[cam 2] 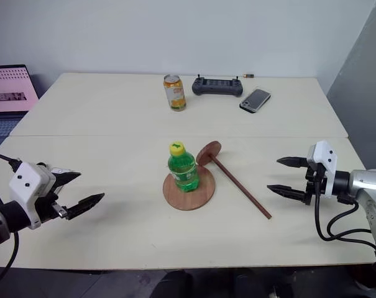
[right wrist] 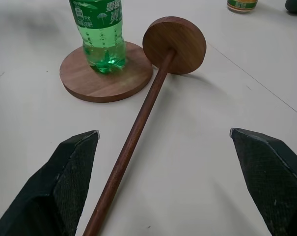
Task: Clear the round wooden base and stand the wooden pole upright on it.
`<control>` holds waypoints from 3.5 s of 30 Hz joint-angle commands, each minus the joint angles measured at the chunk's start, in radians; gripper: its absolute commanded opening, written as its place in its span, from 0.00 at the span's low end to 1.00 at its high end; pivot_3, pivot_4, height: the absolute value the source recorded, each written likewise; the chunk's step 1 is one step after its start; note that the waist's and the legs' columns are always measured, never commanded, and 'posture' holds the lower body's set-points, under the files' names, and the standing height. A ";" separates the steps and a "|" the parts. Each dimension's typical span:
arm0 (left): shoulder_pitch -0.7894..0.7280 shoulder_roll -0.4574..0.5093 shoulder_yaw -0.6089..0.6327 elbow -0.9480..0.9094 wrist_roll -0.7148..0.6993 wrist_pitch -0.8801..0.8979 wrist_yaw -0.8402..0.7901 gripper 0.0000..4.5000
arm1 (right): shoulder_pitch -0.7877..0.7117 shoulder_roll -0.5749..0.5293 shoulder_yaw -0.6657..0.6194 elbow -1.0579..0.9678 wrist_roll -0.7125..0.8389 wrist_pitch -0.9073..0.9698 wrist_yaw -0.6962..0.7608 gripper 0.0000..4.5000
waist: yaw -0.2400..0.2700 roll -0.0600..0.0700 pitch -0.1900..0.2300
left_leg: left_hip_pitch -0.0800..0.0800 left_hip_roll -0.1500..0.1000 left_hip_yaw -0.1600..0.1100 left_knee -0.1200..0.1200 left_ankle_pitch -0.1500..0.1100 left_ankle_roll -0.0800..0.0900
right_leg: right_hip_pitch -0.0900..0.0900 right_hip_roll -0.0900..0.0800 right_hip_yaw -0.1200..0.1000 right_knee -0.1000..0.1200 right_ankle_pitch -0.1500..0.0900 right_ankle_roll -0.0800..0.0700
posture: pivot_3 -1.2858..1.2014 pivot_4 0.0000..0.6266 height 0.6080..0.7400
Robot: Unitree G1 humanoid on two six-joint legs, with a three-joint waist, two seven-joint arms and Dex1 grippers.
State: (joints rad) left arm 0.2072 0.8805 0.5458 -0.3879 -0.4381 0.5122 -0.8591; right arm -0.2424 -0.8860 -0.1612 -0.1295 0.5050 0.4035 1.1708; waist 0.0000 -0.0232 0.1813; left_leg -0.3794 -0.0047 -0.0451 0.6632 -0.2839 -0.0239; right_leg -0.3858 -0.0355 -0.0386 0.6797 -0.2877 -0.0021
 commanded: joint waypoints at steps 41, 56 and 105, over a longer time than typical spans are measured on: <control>-0.169 0.038 -0.097 -0.183 -0.252 0.082 -0.084 0.99 | -0.388 0.403 0.251 -0.175 0.053 0.205 -0.344 1.00 | -0.004 0.000 0.000 | -0.001 0.000 0.000 0.000 0.000 0.000 | -0.002 0.000 0.000 0.001 0.000 0.000 | 0.52 0.24 1.00; -0.144 0.034 -0.112 -0.196 -0.236 0.071 -0.095 0.99 | -0.468 0.567 0.396 -0.041 -0.057 0.185 -0.369 1.00 | -0.004 0.001 0.000 | -0.001 0.000 0.000 0.000 0.000 0.000 | -0.002 0.000 0.000 0.001 0.000 0.000 | 0.52 0.24 1.00; -0.615 -0.103 -0.494 -0.080 -0.260 0.074 -0.123 1.00 | -0.351 0.125 -0.172 0.099 -0.069 0.198 -0.493 0.30 | -0.008 0.003 0.003 | -0.003 0.000 0.004 -0.001 0.000 0.000 | -0.004 0.000 0.002 0.000 0.000 0.000 | 0.52 0.24 1.00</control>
State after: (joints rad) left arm -0.3863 0.7818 0.0619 -0.4688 -0.7104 0.6149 -0.9710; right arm -0.5892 -0.7344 -0.2767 -0.0254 0.4506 0.6497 0.6924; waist -0.0077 -0.0198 0.1847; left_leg -0.3828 -0.0050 -0.0412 0.6624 -0.2837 -0.0239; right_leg -0.3896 -0.0355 -0.0363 0.6798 -0.2876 -0.0024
